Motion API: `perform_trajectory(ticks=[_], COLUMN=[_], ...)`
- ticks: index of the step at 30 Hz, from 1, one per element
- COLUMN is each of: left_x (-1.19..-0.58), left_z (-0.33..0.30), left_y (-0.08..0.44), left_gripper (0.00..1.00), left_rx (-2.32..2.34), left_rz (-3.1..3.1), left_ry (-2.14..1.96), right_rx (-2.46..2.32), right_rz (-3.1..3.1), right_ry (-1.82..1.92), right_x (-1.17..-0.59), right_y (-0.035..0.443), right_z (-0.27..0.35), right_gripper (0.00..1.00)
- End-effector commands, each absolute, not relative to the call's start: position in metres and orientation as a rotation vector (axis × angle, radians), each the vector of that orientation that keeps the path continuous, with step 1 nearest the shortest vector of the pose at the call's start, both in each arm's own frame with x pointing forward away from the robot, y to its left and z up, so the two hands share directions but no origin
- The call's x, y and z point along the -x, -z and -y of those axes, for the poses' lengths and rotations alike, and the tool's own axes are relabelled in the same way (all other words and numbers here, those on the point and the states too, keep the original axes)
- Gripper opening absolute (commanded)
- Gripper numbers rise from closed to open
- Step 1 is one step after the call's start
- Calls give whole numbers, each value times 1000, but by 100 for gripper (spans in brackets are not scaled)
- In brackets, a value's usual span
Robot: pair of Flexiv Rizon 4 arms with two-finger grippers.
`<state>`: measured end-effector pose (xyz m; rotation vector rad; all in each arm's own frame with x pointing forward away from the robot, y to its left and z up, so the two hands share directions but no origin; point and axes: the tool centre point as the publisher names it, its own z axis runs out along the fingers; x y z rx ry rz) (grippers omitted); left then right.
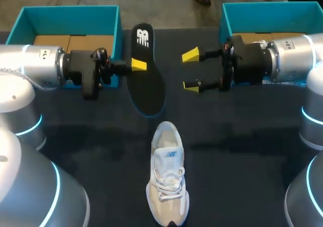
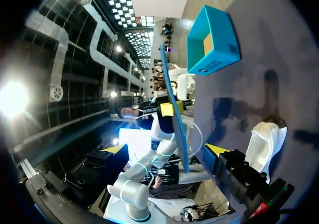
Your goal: Take the shoe out of the shoebox, open the shoe tongue, remove and reinsert the insole, then place the shoe into the shoebox
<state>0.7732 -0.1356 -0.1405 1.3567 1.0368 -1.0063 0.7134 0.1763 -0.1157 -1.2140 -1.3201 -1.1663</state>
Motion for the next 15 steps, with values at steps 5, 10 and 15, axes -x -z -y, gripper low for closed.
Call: perform_trajectory(ticks=[5,10,15], left_x=[-776,-779,-781], left_z=[143,145,145], left_y=[146,147,147], left_gripper=[0,0,0], left_rx=[-1361,-1339,-1334], left_rz=[-962,-977,-982], left_ry=[946,966,979], right_rx=[1217,1225,1244], right_rz=[1320,1338,1436], right_ry=[1167,1180,1207], right_x=[-713,-714,-712], right_y=[116,117,123], right_z=[-178,-178,-180], right_gripper=[100,100,100])
